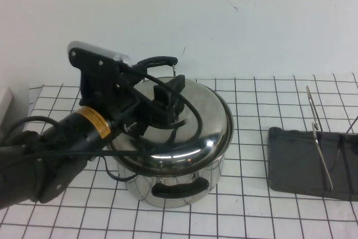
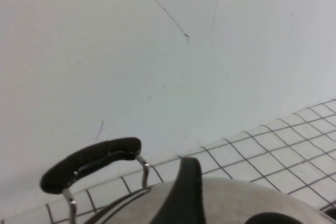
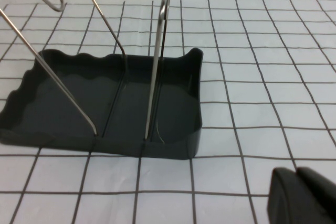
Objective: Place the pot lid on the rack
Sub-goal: Open the pot, then hand over the pot lid
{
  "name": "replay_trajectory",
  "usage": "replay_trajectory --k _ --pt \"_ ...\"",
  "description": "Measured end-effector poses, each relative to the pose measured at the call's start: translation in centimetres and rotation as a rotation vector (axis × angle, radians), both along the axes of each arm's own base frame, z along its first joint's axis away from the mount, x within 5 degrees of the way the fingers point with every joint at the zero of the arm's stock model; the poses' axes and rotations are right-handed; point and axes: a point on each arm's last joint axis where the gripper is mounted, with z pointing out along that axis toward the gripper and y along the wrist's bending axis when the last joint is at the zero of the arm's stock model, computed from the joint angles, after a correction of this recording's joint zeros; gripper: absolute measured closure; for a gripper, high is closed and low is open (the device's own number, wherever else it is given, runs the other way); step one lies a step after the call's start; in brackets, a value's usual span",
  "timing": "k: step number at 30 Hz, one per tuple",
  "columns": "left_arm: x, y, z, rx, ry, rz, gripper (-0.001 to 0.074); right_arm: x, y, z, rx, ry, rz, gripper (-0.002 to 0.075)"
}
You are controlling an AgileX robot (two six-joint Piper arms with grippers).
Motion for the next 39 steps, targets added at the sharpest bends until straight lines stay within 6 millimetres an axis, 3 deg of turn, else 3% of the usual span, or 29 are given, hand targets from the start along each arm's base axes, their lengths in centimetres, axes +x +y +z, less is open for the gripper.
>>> replay_trajectory --k 11,14,18,21,27,32,34,39 --pt "1.5 -1.8 -2.6 0.022 0.065 -0.033 0.0131 0.0 0.0 0.0 0.0 0.0 0.0 0.0729" --pt "1.6 -1.8 -3.0 0.033 0.083 -0.028 0.0209 0.0 0.0 0.0 0.0 0.0 0.0 0.0729" --pt "1.6 -1.8 -3.0 0.033 0.079 -0.027 0.0419 0.0 0.0 0.0 0.0 0.0 0.0 0.0729" --pt "1.6 -1.8 -3.0 0.034 0.076 -0.026 0.0419 0.0 0.0 0.0 0.0 0.0 0.0 0.0729" --pt "1.6 -1.9 -2.5 0.007 0.029 -0.042 0.042 0.0 0.0 0.0 0.0 0.0 0.0 0.0729" --pt "0.5 -1.8 0.7 -0.09 -0.085 -0.087 0.042 0.0 0.0 0.0 -0.015 0.001 0.001 0.0729" --pt "-0.3 -1.6 2.6 -0.19 -0.088 -0.121 0.042 0.1 0.3 0.1 0.129 -0.019 -0.013 0.0729" --pt "-2.1 -1.3 5.8 -0.624 0.13 -0.272 0.042 0.2 1.9 0.9 0.895 -0.071 -0.071 0.0729"
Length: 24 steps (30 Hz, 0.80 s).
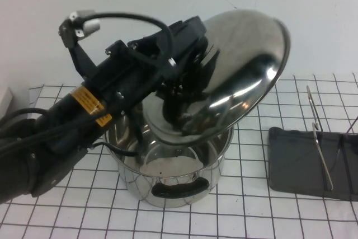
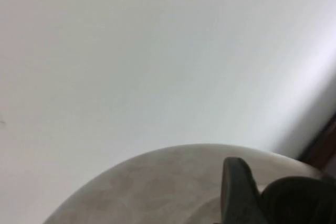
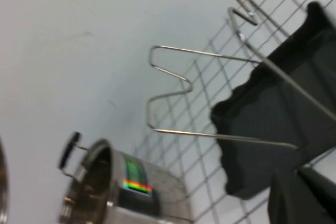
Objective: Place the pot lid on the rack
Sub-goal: Hand over the pot lid
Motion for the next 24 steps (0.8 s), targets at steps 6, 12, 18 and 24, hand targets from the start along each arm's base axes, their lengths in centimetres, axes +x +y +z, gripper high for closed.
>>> replay_trajectory --k 6,12,18,24 --pt "-0.4 -0.8 -0.3 -0.114 0.068 -0.143 0.042 0.2 0.0 0.9 0.144 -0.079 -0.029 0.0729" --pt "-0.6 -2.3 -1.8 -0.062 0.083 -0.185 0.042 0.2 0.2 1.0 0.137 -0.089 0.001 0.0729" --pt "-1.7 -6.0 -1.2 -0.022 -0.026 -0.27 0.042 -0.5 1.8 3.9 -0.016 -0.279 0.217 0.0706" --pt "-1.1 -8.4 -0.7 -0.018 -0.082 -0.321 0.042 -0.6 2.3 7.7 -0.113 -0.48 0.281 0.0414"
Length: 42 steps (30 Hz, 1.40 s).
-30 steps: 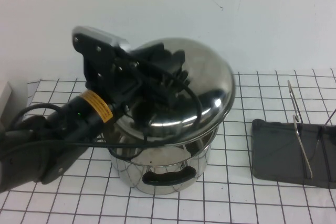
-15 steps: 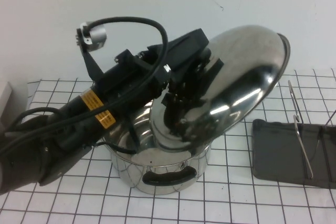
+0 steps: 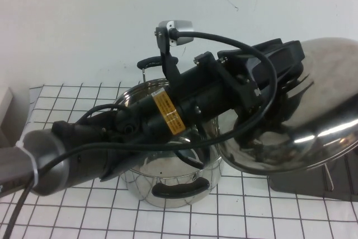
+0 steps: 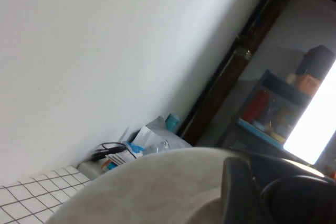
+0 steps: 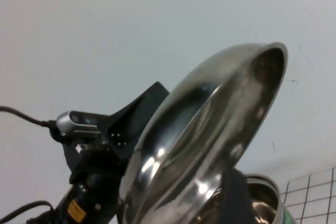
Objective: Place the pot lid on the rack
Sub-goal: Hand over the pot lid
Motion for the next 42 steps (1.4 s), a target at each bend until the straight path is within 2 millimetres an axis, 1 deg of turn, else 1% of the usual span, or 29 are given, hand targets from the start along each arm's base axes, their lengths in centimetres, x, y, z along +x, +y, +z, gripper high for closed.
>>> replay_trajectory --k 2,3,5,6,15,21,25,27,29,32,33,34,35,36,39,40,42 --pt "0.0 -0.2 -0.1 0.012 -0.012 -0.012 0.042 0.4 0.0 0.5 0.002 0.014 0.004 0.0284" --pt "-0.1 -0.2 -0.1 0.02 -0.021 -0.02 0.042 0.6 0.1 0.6 0.001 0.024 0.011 0.0237" --pt "-0.2 -0.4 -0.1 0.036 -0.043 -0.037 0.042 0.9 0.3 1.0 0.001 0.044 0.034 0.019" --pt "-0.3 -0.4 -0.2 0.043 -0.052 -0.043 0.042 1.1 0.4 1.1 0.004 0.057 0.05 0.0179" --pt "-0.7 -0.6 -0.4 0.085 -0.095 -0.08 0.042 3.6 1.3 2.6 -0.037 0.149 0.168 0.0168" --pt "-0.9 -0.7 -0.5 0.107 -0.121 -0.1 0.042 5.7 1.7 3.6 -0.076 0.192 0.221 0.0168" --pt "-1.8 -1.3 -0.5 0.114 -0.138 -0.131 0.042 7.1 1.8 4.0 -0.087 0.216 0.25 0.017" --pt "-2.5 -1.9 -0.5 0.115 -0.145 -0.151 0.042 7.7 2.0 4.3 -0.099 0.221 0.28 0.0196" --pt "-2.7 -2.1 -0.6 0.124 -0.147 -0.147 0.042 8.1 2.2 4.6 -0.107 0.213 0.3 0.0256" --pt "-2.4 -2.2 -0.9 0.16 -0.137 -0.118 0.042 8.5 2.3 5.2 -0.11 0.194 0.323 0.0424" --pt "-2.4 -2.3 -1.0 0.164 -0.128 -0.114 0.0419 8.5 2.4 5.3 -0.109 0.189 0.332 0.0468" --pt "-2.4 -2.3 -1.0 0.166 -0.125 -0.11 0.0408 8.5 2.4 5.3 -0.116 0.183 0.333 0.0517" --pt "-2.3 -2.2 -1.0 0.172 -0.12 -0.109 0.0381 8.5 2.4 5.2 -0.144 0.173 0.328 0.0585" --pt "-2.2 -2.1 -1.1 0.177 -0.118 -0.106 0.0337 8.5 2.4 5.2 -0.167 0.161 0.331 0.061" --pt "-1.8 -1.8 -1.1 0.177 -0.119 -0.113 0.0216 8.9 2.1 5.0 -0.25 0.141 0.281 0.061" --pt "-1.7 -1.6 -1.1 0.176 -0.126 -0.115 0.0191 9.0 2.0 4.9 -0.274 0.136 0.264 0.061" --pt "-1.1 -1.0 -1.1 0.179 -0.129 -0.111 0.0171 9.3 1.8 5.1 -0.331 0.11 0.226 0.061"
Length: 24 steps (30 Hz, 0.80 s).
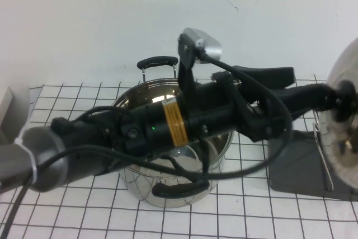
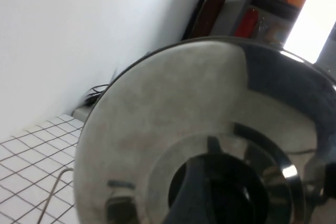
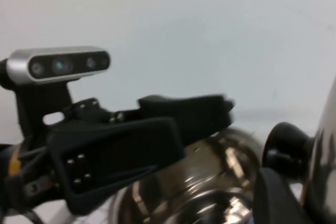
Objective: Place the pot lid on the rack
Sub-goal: Hand over the pot lid, then place the pot lid on the pot rack
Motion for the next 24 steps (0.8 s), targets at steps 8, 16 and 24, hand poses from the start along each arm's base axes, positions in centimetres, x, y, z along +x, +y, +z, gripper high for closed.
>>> replay_trajectory --k 8,16,24 --pt "2.6 4.2 0.1 0.07 0.078 -0.022 0.0477 1.8 -0.9 2.5 -0.148 -0.13 -0.111 0.061" --pt "2.6 6.5 -1.9 0.322 0.044 -0.145 0.0724 6.2 -1.1 -0.3 -0.242 0.006 -0.096 0.061" --pt "1.8 6.8 -3.0 0.461 0.017 -0.231 0.0734 9.3 -0.9 -4.2 -0.297 0.131 -0.021 0.0609"
